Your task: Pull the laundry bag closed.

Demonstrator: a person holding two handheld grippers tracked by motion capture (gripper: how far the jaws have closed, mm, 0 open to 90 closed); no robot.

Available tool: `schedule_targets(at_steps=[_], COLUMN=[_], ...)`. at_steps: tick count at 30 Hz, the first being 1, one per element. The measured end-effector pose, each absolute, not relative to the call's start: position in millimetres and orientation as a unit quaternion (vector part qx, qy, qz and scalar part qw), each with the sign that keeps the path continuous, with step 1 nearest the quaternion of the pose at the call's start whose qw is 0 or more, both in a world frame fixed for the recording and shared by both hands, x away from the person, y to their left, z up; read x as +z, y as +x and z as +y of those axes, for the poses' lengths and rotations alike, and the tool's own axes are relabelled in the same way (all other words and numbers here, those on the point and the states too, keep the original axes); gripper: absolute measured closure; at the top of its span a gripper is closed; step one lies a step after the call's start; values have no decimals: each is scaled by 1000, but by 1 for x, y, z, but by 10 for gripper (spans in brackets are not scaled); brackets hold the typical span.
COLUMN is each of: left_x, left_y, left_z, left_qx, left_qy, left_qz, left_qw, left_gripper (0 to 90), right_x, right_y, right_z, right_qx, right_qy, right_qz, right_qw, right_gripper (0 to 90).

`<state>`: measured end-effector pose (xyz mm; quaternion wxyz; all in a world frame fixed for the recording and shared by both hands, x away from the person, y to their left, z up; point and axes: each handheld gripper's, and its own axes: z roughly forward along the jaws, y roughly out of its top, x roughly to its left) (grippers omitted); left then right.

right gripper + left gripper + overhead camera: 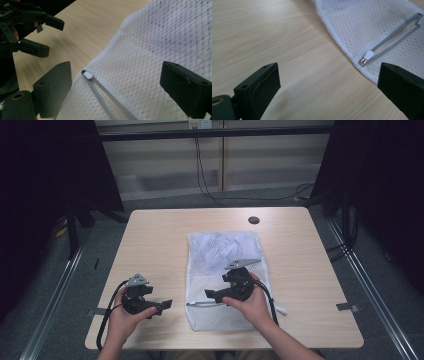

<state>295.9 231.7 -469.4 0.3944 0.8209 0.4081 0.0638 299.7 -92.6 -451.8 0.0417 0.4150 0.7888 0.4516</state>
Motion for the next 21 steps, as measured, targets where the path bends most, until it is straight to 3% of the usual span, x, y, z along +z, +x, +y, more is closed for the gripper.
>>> schedule_targets(at_steps=[10, 21], left_x=[-473, -473], left_y=[297, 296], left_z=[225, 222], left_qx=[53, 42], left_qy=[827, 834], left_qz=[402, 395], left_qw=[389, 383], left_gripper=[40, 41], right_x=[-462, -472], right_y=[303, 305], right_z=[-82, -68], right_qx=[451, 448], right_qy=[411, 407], right_qz=[792, 795], right_qw=[17, -36], right_gripper=[144, 281])
